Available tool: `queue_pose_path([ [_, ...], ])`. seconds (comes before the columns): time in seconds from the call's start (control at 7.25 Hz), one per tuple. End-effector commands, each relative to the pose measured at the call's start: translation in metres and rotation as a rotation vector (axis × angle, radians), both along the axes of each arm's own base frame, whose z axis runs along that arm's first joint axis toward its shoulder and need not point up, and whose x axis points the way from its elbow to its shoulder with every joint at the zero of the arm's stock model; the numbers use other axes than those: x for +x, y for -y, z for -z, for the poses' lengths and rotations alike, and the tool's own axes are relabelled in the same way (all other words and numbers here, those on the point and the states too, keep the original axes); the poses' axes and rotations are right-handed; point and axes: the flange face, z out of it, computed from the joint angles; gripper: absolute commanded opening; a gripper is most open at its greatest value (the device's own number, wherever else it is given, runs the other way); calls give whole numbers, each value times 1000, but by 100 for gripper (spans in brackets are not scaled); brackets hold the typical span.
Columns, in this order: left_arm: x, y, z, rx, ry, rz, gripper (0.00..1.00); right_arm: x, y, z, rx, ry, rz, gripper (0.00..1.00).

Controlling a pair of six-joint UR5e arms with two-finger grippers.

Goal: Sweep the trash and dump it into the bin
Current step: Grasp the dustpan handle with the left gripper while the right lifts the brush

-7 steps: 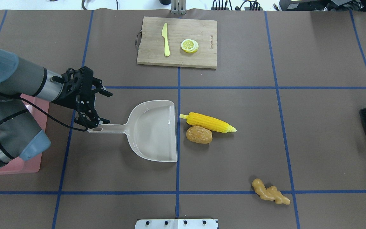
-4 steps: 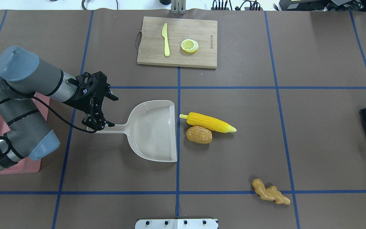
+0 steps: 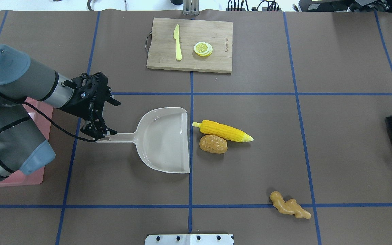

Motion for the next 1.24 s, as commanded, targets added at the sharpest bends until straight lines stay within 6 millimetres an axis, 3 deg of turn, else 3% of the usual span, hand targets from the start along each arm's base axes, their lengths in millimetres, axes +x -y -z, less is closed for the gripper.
queue_pose_path([
  [0.0, 5, -3, -39, -40, 46, -10, 97, -4, 2, 3, 12, 12, 8, 1],
  [0.28, 18, 1, -52, -40, -10, 6, 92, -8, 6, 18, 27, 49, -8, 0],
  [0.55, 39, -17, -38, -90, -60, -14, 93, -10, -4, 75, -58, 138, -80, 0],
  [0.69, 50, -21, -38, -79, -57, 3, 93, -20, -7, 99, -144, 149, -131, 0],
  [0.83, 58, -25, -36, -69, -64, -1, 93, -42, -10, 126, -227, 149, -163, 0],
  [1.1, 64, -27, -44, -62, -66, 1, 93, -76, -19, 151, -341, 181, -213, 0],
])
